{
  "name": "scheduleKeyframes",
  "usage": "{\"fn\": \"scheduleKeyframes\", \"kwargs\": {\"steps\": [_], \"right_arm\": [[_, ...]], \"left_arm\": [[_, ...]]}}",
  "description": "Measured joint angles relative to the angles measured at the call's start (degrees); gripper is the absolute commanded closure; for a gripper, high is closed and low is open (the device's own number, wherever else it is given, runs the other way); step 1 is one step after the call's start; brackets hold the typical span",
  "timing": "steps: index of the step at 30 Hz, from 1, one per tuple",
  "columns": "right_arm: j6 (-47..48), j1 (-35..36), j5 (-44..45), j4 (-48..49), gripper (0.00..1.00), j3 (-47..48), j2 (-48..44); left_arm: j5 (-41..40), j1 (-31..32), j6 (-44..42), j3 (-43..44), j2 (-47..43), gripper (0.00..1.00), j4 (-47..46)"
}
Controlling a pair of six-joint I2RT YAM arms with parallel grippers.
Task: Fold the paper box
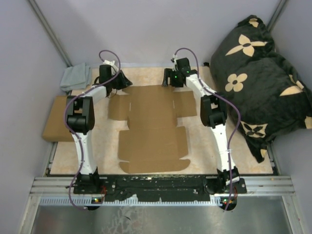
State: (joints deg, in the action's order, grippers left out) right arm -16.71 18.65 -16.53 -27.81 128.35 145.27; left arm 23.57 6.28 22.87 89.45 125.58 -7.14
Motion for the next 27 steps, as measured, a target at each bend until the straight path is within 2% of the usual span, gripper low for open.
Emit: {"fn": "scheduleKeyframes", "kwargs": {"steps": [13,22,27], "right_arm": [[0.1,0.0,3.4,-0.5,0.25,-0.1,0.0],[0.2,0.0,3.5,-0.1,0.25,-1.3,-0.7],[0.2,0.0,3.4,-0.1,0.25,-1.4,-0.7]], "left_arm": [[-15.2,-0.9,-0.7,4.1,0.4,0.65,14.4],[-17.0,-1.1,-0.7,5.2,0.7,0.66,16.6],[-15.0,-1.1,-0.4,5.2,0.9,0.67,16.1]]}}
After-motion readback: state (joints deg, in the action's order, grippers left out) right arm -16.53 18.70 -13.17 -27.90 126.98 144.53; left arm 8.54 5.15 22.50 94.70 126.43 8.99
